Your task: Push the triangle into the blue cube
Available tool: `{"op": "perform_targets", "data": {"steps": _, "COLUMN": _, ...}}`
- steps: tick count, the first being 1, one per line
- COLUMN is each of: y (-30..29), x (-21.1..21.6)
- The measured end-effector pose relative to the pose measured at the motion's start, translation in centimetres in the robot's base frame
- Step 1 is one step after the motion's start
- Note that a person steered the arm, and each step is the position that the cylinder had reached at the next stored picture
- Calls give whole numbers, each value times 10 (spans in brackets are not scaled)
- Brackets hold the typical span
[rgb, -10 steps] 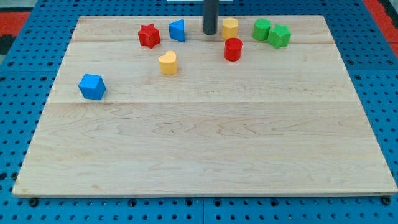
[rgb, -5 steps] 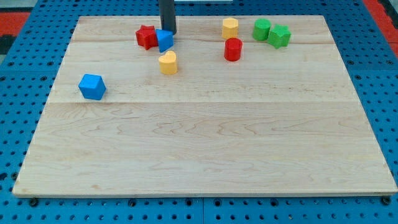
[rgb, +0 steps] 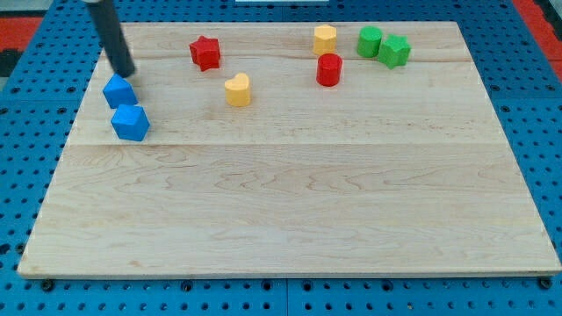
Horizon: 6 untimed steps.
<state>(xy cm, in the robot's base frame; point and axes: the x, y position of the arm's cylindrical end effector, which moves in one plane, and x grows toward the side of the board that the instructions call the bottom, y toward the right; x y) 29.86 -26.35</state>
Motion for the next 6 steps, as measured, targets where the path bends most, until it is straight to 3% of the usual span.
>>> {"op": "perform_targets", "data": {"steps": 1, "y": -10, "x": 20}}
{"op": "perform_targets", "data": {"steps": 2, "y": 28, "x": 57}}
{"op": "perform_targets", "data": {"steps": 4, "y": 69, "x": 18}}
{"op": "perform_targets", "data": {"steps": 6, "y": 55, "x": 85}}
